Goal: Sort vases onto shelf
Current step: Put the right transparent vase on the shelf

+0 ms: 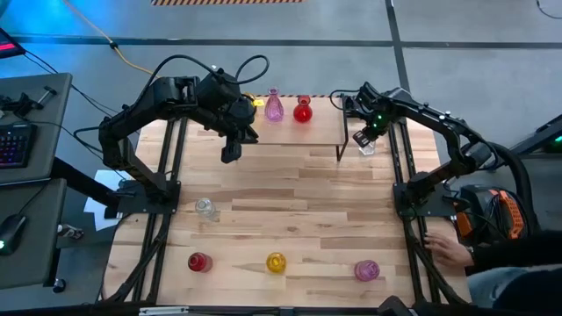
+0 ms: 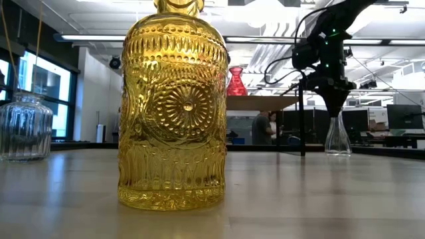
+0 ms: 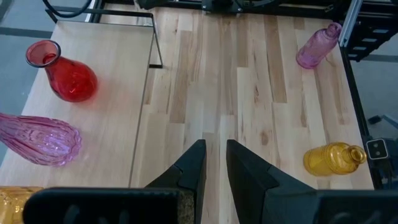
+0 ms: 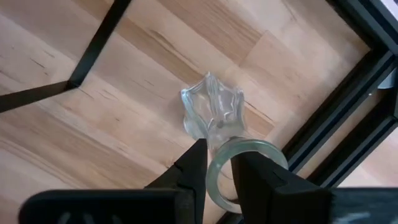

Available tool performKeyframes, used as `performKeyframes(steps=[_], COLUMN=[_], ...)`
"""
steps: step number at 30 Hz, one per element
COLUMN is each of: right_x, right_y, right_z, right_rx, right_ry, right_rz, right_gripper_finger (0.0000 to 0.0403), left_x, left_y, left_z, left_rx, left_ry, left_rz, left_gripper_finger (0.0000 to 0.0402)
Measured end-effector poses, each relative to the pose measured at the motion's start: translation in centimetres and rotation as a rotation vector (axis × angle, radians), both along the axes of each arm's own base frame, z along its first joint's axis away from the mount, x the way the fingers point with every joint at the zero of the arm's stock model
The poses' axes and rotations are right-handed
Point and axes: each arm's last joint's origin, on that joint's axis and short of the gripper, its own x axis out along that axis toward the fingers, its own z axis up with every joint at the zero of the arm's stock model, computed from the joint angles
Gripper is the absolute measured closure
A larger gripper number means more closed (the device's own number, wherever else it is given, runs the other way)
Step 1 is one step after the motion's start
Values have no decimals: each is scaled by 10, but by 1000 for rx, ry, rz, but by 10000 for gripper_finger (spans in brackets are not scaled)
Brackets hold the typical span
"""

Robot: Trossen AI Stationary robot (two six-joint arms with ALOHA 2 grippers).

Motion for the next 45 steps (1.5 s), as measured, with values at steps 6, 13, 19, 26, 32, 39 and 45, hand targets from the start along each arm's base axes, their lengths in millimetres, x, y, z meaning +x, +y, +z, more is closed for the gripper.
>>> performKeyframes(steps=[6, 13, 19, 26, 32, 39, 45], right_x=[-1, -2, -5, -15, -17, -22, -32], right_y=[0, 1, 5, 17, 16, 21, 33], right_z=[1, 0, 6, 27, 79, 160, 215], right_rx=[-15, -15, -20, -43, -159, -352, -524], right_ry=[18, 47, 29, 28, 20, -98, -210], right_rz=[-2, -3, -3, -5, -19, -18, -32], right_gripper_finger=[394, 395, 398, 400, 400, 400, 400], left_x=[1, 1, 1, 1, 1, 1, 1], left_y=[0, 0, 0, 0, 0, 0, 0], left_z=[0, 0, 0, 0, 0, 0, 0], left_rx=[1, 1, 7, 14, 14, 12, 12], left_ry=[-5, -4, -4, -4, -3, -4, -3], left_rz=[0, 0, -6, -14, -14, -12, -12], left_gripper_finger=[346, 346, 346, 346, 346, 346, 346])
